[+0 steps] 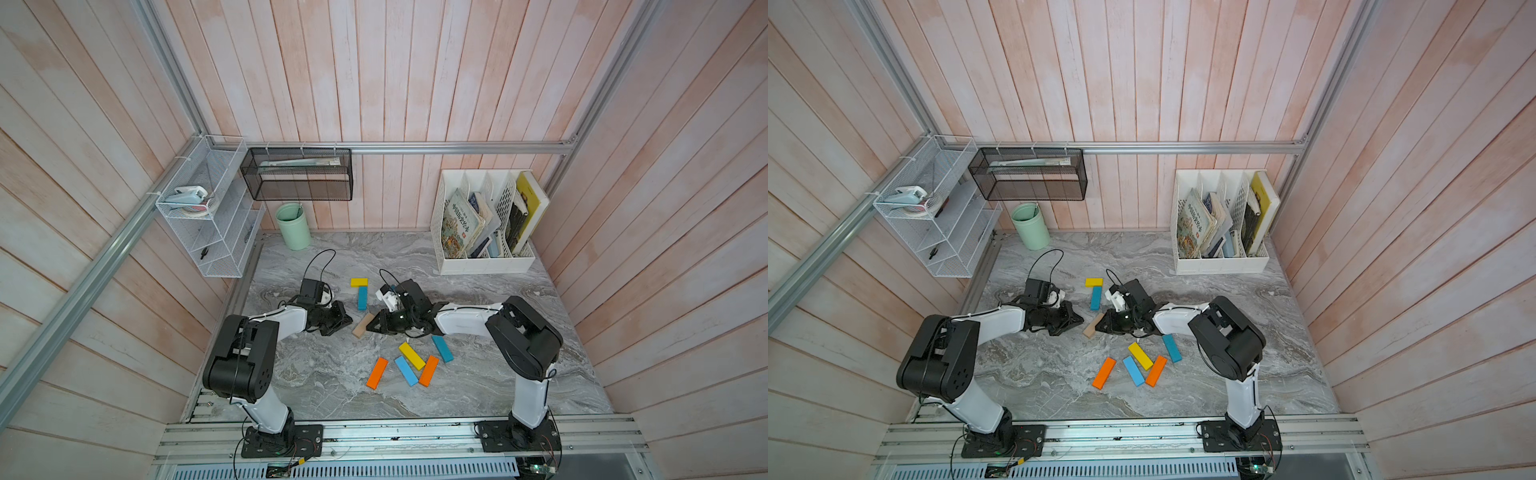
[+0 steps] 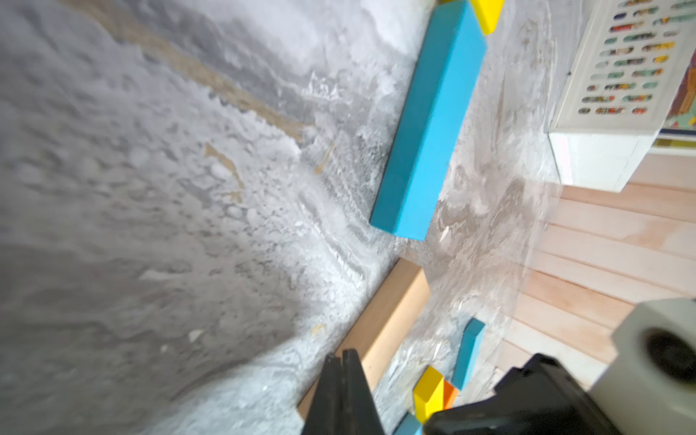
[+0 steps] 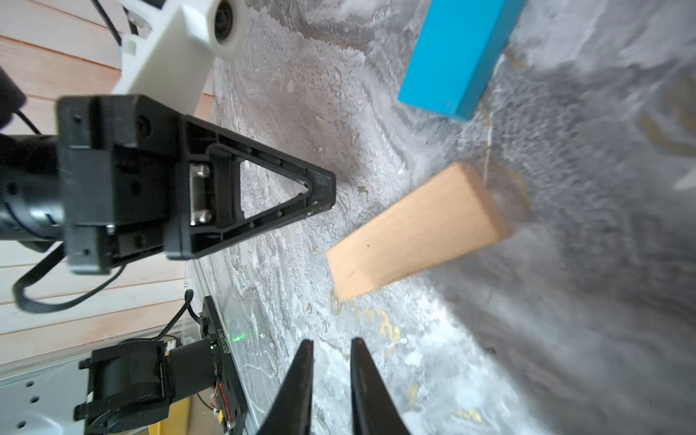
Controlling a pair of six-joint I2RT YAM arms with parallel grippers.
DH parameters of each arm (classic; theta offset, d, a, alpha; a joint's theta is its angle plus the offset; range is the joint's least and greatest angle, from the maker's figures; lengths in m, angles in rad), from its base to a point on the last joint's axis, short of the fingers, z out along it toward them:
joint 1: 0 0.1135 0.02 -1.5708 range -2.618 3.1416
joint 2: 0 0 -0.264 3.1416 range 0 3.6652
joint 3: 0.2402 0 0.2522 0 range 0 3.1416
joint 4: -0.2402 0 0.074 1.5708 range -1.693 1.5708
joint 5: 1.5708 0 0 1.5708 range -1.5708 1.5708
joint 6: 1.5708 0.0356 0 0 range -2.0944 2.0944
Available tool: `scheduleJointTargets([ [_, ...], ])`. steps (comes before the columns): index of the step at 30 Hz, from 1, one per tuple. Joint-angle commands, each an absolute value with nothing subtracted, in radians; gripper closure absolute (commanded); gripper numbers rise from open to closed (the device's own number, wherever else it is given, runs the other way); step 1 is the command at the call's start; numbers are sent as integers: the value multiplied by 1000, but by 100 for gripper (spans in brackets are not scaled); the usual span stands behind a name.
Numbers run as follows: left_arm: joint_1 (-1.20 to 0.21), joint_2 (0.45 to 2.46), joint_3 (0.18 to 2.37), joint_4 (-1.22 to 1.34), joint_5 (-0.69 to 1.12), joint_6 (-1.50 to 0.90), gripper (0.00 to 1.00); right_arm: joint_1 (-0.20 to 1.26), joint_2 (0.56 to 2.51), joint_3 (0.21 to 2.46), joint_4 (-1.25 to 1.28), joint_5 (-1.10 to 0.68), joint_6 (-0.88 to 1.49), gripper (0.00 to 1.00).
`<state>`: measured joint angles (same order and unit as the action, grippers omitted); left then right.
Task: Assemble a giraffe with building blocks
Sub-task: Assemble the building block at the center of the board.
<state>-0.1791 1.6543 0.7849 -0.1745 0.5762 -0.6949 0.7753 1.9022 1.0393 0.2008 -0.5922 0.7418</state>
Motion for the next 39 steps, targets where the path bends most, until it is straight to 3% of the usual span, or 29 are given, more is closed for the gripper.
scheduleJointTargets([
  [1,-166,1629,777,-207,556,-652,100,757,1899,1010,186,-576,726,95],
  [2,-164,1633,775,-208,557,-648,100,752,1909,1016,180,-583,729,100],
  [24,-161,1721,735,-182,590,-617,100,683,2130,1130,258,-644,782,100],
  [39,-169,1735,762,-156,618,-647,100,687,2164,1190,245,-667,781,100],
])
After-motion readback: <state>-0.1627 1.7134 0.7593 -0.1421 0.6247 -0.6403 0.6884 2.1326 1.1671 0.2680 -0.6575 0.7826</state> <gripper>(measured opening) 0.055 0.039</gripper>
